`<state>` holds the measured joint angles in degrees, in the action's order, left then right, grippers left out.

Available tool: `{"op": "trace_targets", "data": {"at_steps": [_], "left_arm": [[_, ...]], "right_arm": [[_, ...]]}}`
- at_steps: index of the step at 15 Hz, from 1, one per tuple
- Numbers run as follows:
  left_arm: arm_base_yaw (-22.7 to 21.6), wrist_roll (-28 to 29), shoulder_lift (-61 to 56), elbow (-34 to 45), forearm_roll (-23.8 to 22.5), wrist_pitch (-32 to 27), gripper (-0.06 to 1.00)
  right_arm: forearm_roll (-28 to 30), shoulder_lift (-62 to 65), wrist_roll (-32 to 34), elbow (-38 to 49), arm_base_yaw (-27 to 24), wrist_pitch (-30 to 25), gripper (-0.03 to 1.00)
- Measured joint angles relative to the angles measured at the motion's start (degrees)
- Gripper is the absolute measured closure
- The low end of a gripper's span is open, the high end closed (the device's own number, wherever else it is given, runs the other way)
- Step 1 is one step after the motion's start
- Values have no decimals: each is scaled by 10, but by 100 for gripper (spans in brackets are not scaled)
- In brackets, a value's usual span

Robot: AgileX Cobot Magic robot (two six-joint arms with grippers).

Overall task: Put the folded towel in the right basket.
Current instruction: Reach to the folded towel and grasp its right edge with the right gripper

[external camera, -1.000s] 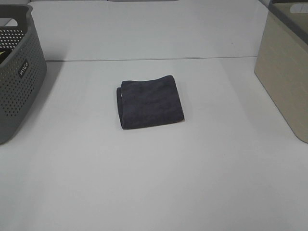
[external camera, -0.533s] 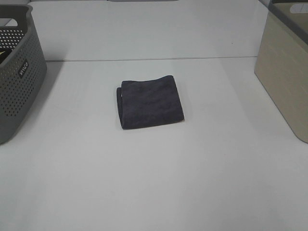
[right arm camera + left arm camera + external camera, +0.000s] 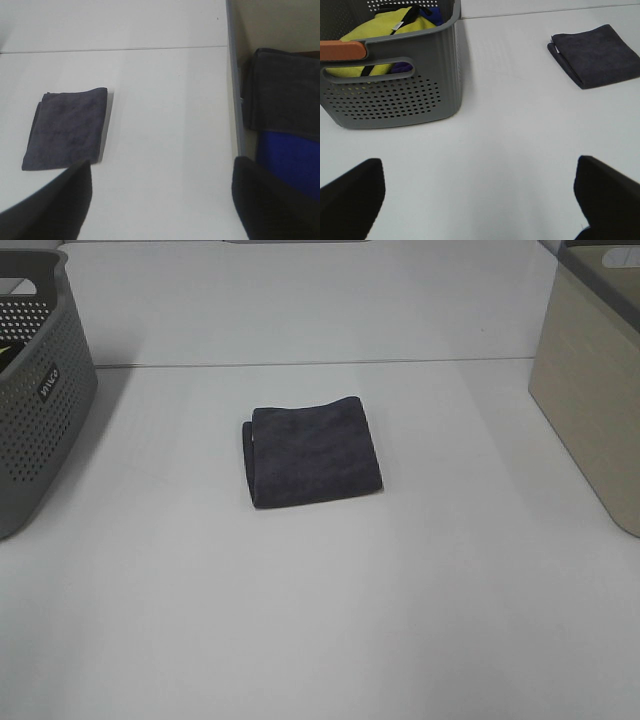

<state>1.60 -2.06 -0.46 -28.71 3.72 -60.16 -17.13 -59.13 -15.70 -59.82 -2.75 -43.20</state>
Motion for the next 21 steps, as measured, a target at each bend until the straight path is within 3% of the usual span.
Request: {"op": "trace_targets", "data": {"at_steps": [5,8,12,18,21], "left_arm": [[0,0,0,0,0,0,-3],[0,0,0,0,0,0,-3],[0,0,0,0,0,0,-3],[0,0,0,0,0,0,-3],[0,0,0,0,0,0,-3]], "right_arm": [[-58,-273,-36,-224,1,-38,24],[-48,-414,-39,-343,65,-68,24],[-52,-551,-18,-405,126,-88,25],[-136,-691,-19,-443,127,-165,25],[-166,-764,-34,-485,127,-174,25]]}}
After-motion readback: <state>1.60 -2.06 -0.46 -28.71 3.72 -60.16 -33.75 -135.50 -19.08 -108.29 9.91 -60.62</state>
